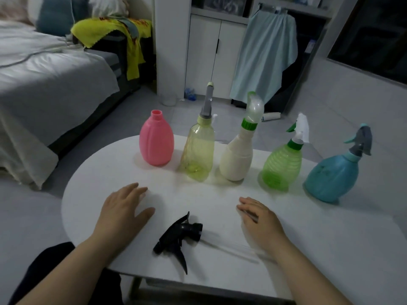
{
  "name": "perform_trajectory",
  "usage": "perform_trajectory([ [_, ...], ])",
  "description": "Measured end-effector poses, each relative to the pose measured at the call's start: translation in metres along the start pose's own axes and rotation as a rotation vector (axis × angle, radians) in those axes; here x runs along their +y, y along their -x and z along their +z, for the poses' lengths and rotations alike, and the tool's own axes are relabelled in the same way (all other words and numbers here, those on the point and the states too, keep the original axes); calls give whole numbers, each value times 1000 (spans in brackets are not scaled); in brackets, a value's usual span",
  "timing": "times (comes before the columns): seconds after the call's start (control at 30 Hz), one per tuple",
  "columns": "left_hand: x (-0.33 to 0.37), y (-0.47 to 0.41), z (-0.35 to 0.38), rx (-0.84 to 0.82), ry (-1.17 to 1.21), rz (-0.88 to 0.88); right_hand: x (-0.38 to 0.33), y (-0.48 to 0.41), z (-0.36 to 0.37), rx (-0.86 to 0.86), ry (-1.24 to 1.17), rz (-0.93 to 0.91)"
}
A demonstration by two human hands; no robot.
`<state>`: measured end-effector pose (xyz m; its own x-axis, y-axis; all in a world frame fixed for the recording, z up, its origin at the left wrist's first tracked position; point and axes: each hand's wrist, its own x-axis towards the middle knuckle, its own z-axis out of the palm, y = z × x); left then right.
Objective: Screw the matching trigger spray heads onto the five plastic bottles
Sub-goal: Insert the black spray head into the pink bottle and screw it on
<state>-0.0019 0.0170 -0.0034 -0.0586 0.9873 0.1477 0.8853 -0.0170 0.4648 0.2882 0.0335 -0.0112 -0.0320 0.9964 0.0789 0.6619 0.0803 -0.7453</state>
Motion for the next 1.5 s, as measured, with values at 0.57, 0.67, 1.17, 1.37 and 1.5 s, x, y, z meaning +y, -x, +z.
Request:
perform_trajectory([
  [0.57,-14,2,10,-25,-36,68,-125,16,41,-498,727,-256],
  [0.67,-14,-1,5,8,51,65,-125,13,46,-478,687,-234],
  [1.17,32,-113,-59,348,571,-88,-113,-3,-29,-279,-431,25],
  [1.37,37,-139,-61,176,435,-189,-108,-3,-35,-265,-409,35],
  [1.5,38,-144,-57,217,359,-194,-102,-4,-42,-171,-400,64],
])
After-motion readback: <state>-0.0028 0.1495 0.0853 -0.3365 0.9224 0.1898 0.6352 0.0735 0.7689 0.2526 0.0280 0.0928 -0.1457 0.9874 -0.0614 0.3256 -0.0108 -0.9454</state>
